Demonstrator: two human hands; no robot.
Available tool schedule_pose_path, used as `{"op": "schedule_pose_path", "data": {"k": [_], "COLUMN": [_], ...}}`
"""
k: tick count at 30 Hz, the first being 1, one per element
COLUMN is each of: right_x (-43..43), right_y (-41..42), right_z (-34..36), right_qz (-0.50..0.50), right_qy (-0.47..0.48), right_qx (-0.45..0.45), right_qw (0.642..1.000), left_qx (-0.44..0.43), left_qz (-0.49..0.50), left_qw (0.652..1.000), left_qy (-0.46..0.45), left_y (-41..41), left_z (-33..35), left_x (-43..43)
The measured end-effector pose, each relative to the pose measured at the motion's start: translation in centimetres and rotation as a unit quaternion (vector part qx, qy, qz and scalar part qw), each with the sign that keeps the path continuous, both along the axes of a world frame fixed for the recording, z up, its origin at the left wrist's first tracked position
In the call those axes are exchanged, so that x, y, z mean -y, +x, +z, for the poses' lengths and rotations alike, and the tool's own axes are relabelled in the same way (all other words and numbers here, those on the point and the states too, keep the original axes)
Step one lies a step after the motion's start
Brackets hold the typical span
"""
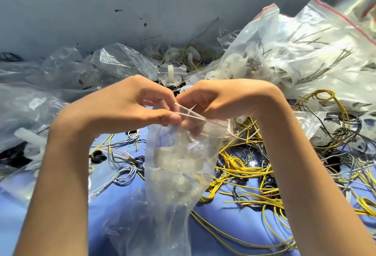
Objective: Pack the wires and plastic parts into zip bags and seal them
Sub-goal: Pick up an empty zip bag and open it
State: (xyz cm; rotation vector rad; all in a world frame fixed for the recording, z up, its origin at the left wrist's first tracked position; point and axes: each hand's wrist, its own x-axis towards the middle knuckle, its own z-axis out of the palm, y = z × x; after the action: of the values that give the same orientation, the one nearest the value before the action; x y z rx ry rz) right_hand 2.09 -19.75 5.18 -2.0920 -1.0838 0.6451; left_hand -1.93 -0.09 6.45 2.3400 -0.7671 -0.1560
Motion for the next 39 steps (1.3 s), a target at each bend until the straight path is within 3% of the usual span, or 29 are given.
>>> {"op": "schedule_pose_path", "data": {"k": [5,11,17,21,23,28,31,34,39], "right_x": [0.0,-0.1,0.1,0.6,0.9,0.8,1.1,1.3,1.3], "right_y": [0.0,-0.2,-0.2,-0.3,-0.5,-0.4,-0.4,-0.4,-0.2], "right_z": [-0.1,0.0,0.3,1.0,1.2,1.5,1.3,1.1,1.1], "right_qz": [-0.003,-0.025,-0.080,-0.111,-0.116,-0.156,-0.148,-0.148,-0.149], "right_qy": [0.016,0.012,0.022,0.066,0.099,0.203,0.153,0.103,0.142], "right_qx": [-0.058,-0.066,-0.023,0.058,0.094,0.132,0.111,0.111,0.115], "right_qw": [0.998,0.997,0.996,0.990,0.984,0.958,0.971,0.977,0.972], "left_qx": [0.018,0.024,0.112,0.188,0.179,0.021,-0.081,-0.129,-0.146], "left_qz": [-0.005,0.004,0.041,0.091,0.112,0.156,0.152,0.128,0.088], "left_qw": [1.000,0.999,0.986,0.962,0.961,0.987,0.983,0.976,0.937], "left_qy": [-0.016,-0.042,-0.113,-0.175,-0.181,0.039,0.055,0.121,0.305], "left_y": [-0.1,-0.2,0.0,0.3,0.4,1.3,1.5,1.4,1.7], "left_z": [0.0,0.2,0.1,0.3,0.4,-0.7,-1.4,-1.8,-2.0], "left_x": [-0.1,0.1,0.1,-0.3,-0.4,-1.2,-1.8,-2.2,-1.3]}}
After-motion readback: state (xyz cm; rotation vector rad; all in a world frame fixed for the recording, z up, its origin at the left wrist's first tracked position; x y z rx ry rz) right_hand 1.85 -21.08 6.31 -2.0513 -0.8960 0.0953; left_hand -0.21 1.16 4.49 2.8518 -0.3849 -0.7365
